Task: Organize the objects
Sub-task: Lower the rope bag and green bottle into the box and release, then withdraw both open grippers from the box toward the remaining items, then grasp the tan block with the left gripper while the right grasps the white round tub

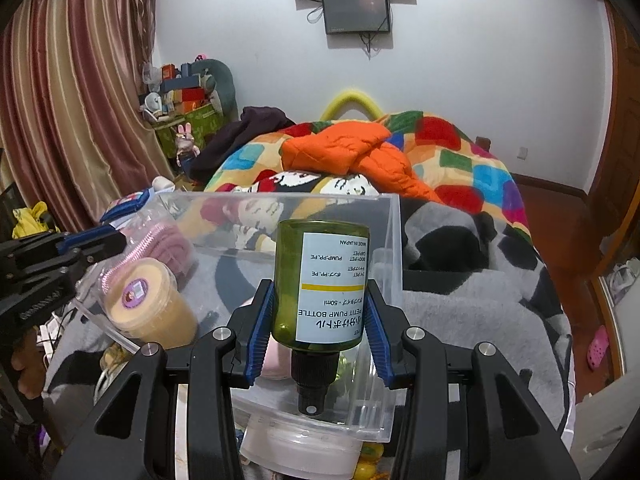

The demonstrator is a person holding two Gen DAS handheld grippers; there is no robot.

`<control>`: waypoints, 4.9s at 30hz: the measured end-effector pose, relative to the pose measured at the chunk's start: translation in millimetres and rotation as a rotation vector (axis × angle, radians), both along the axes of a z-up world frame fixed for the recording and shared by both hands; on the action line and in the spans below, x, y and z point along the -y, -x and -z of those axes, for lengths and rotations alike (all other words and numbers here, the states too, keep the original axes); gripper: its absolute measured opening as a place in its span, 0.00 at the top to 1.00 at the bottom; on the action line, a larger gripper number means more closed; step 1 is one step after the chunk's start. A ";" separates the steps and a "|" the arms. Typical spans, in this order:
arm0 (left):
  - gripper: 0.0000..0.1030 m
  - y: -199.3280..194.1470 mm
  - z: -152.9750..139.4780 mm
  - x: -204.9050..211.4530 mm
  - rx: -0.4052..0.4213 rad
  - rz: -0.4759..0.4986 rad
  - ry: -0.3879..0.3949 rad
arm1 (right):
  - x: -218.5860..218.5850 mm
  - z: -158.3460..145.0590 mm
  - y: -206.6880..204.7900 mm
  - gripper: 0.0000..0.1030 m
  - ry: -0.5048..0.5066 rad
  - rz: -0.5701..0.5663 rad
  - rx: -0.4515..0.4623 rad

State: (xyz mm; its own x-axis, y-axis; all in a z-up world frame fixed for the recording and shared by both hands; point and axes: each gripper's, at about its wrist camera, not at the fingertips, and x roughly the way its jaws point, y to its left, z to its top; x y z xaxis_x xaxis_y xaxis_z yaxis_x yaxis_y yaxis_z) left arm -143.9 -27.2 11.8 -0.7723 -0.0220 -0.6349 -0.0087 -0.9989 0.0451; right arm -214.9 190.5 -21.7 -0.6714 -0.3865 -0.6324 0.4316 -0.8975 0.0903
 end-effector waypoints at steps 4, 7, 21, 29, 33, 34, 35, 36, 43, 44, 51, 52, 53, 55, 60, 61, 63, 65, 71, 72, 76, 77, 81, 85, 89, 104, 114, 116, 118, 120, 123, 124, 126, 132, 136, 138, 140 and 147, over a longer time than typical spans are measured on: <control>0.83 -1.7 -2.0 0.1 0.004 0.015 -0.017 | 1.2 2.5 0.1 0.62 -0.013 0.003 -0.003; 0.83 -2.9 -2.0 -0.8 0.009 0.023 -0.023 | 3.9 3.2 -1.8 0.62 -0.030 -0.003 -0.008; 0.63 -10.5 0.0 -5.3 0.018 0.051 -0.039 | 12.2 8.1 -12.4 0.62 -0.096 -0.013 -0.017; 0.47 -21.3 -4.3 -12.5 -0.006 0.075 -0.031 | 9.8 2.8 -22.6 0.55 -0.102 -0.009 -0.035; 0.44 -27.0 -6.6 -13.8 -0.013 0.084 -0.035 | 7.8 -6.2 -31.1 0.51 -0.085 -0.008 -0.062; 0.42 -28.6 -6.8 -12.9 -0.013 0.085 -0.038 | 6.7 -8.1 -32.4 0.50 -0.081 -0.010 -0.066; 0.40 -29.5 -7.1 -12.3 -0.013 0.086 -0.040 | 6.1 -10.4 -34.9 0.48 -0.076 -0.011 -0.070; 0.39 -31.1 -7.5 -11.9 -0.014 0.086 -0.044 | 5.4 -12.3 -36.7 0.45 -0.072 -0.012 -0.073; 0.33 -40.2 -10.9 -6.4 -0.013 0.081 -0.064 | -0.5 -23.4 -54.2 0.36 -0.040 -0.015 -0.105; 0.33 -41.1 -10.9 -5.8 -0.012 0.081 -0.065 | -1.0 -24.4 -56.4 0.33 -0.038 -0.016 -0.106; 0.25 -53.9 -12.4 -1.8 -0.025 0.078 -0.060 | -4.5 -25.7 -70.1 0.25 -0.024 -0.016 -0.114; 0.25 -55.9 -11.8 -1.0 -0.023 0.078 -0.060 | -4.5 -24.9 -71.5 0.25 -0.024 -0.016 -0.111; 0.25 -57.9 -11.2 -0.1 -0.022 0.078 -0.061 | -4.4 -24.2 -72.3 0.25 -0.025 -0.017 -0.109; 0.24 -61.0 -9.1 1.8 -0.017 0.077 -0.064 | -4.5 -21.6 -74.4 0.25 -0.028 -0.017 -0.104; 0.24 -68.4 0.4 7.7 0.003 0.067 -0.078 | -5.7 -15.3 -79.7 0.25 -0.019 -0.020 -0.086; 0.24 -69.8 3.1 8.9 0.008 0.063 -0.078 | -6.0 -14.3 -80.2 0.25 -0.018 -0.019 -0.084; 0.24 -70.8 7.7 10.8 0.017 0.056 -0.079 | -6.5 -11.8 -81.9 0.25 -0.018 -0.017 -0.077; 0.24 -72.0 12.4 12.5 0.029 0.052 -0.085 | -7.7 -9.6 -82.8 0.25 -0.017 -0.014 -0.070; 0.24 -75.2 26.4 19.3 0.065 0.037 -0.098 | -11.6 -1.4 -82.4 0.25 -0.007 -0.004 -0.041; 0.24 -75.9 28.2 20.7 0.070 0.034 -0.099 | -11.8 0.1 -82.1 0.25 -0.007 -0.003 -0.036; 0.24 -77.5 37.6 26.7 0.094 0.018 -0.101 | -12.9 6.6 -81.4 0.25 -0.007 0.003 -0.016; 0.24 -78.2 39.8 28.1 0.100 0.014 -0.104 | -13.3 8.3 -81.1 0.25 -0.006 0.005 -0.010; 0.24 -80.5 47.7 36.3 0.116 -0.010 -0.111 | -15.0 11.9 -80.6 0.25 -0.004 0.013 0.004; 0.24 -80.9 52.6 47.0 0.131 -0.037 -0.127 | -19.0 14.9 -78.8 0.25 0.001 0.027 0.016; 0.24 -80.3 55.5 55.4 0.134 -0.058 -0.132 | -21.1 19.9 -76.3 0.25 0.002 0.037 0.034; 0.25 -67.1 72.0 46.4 0.203 -0.025 -0.104 | -21.3 31.3 -75.9 0.25 0.001 0.037 0.072; 0.32 -58.1 75.4 32.7 0.227 0.006 -0.089 | -17.8 36.3 -74.9 0.25 -0.002 0.040 0.082; 0.38 -57.4 76.6 30.7 0.227 0.003 -0.075 | -16.9 37.3 -74.1 0.25 -0.001 0.041 0.087; 0.42 -58.0 76.8 26.9 0.223 0.011 -0.061 | -15.4 38.4 -72.7 0.25 -0.002 0.042 0.090; 0.47 -59.1 76.7 23.2 0.220 0.020 -0.049 | -14.0 39.7 -71.5 0.25 -0.003 0.045 0.090; 0.53 -60.2 77.2 17.6 0.215 0.034 -0.020 | -11.5 42.4 -69.3 0.25 -0.002 0.049 0.094; 0.56 -60.6 77.0 16.3 0.213 0.038 -0.016 | -10.8 43.1 -68.6 0.25 -0.003 0.051 0.096; 0.59 -61.0 76.7 14.9 0.211 0.046 -0.014 | -9.5 45.0 -67.0 0.25 -0.003 0.054 0.098; 0.72 -63.8 76.2 12.2 0.203 0.077 -0.011 | -8.9 48.2 -63.5 0.31 0.008 0.068 0.101; 0.75 -63.8 76.0 12.3 0.202 0.084 -0.013 | -10.6 47.9 -64.0 0.39 -0.001 0.080 0.091; 0.78 -64.1 75.6 12.1 0.201 0.086 -0.016 | -12.2 48.1 -63.7 0.39 0.009 0.076 0.095; 0.78 -65.0 75.4 12.4 0.198 0.079 -0.012 | -12.4 48.0 -64.3 0.39 0.011 0.075 0.092; 0.78 -66.9 74.6 16.8 0.193 0.065 -0.031 | -12.6 44.4 -72.6 0.39 0.009 0.061 0.072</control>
